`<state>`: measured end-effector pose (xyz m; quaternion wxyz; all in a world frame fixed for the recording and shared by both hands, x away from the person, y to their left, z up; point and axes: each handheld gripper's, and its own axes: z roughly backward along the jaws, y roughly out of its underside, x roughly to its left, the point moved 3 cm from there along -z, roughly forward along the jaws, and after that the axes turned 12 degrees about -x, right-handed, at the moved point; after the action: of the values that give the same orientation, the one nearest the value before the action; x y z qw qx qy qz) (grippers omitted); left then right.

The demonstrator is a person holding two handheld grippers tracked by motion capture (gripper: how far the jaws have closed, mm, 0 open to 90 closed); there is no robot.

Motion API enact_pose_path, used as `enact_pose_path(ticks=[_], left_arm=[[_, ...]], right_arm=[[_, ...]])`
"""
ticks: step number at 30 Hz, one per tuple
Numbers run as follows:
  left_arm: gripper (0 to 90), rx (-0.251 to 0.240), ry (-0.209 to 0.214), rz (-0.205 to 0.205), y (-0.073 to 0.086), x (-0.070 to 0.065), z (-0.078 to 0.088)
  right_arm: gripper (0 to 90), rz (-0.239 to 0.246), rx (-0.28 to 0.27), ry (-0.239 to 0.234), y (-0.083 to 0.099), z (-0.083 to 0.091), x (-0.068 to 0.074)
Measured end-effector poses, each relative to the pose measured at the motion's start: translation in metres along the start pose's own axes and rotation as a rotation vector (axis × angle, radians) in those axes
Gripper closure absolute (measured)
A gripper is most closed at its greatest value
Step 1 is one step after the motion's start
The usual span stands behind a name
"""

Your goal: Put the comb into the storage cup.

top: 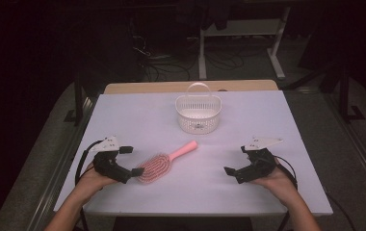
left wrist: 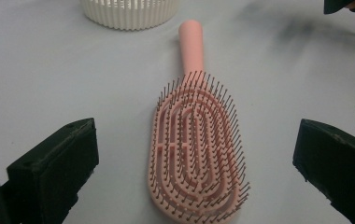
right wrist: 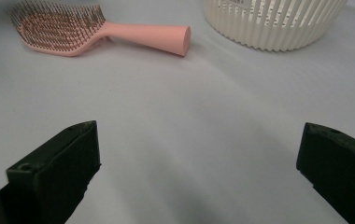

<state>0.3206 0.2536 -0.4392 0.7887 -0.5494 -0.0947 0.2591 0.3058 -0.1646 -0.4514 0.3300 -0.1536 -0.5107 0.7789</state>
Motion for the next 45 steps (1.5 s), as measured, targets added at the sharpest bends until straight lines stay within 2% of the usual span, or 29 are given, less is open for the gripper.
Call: enact_pose_path(ticks=[22,45], left_arm=[[0.0,-0.003,0.01,-0.002,-0.012,0.002,-0.008],[0.2,0.001,0.029,-0.005,-0.026,0.006,-0.025]], right_arm=[[0.0,0.002,-0.003,-0.002,0.0,-0.001,0.002],[0.0,-0.009,-0.01,0.0,-0.001,-0.001,0.0]])
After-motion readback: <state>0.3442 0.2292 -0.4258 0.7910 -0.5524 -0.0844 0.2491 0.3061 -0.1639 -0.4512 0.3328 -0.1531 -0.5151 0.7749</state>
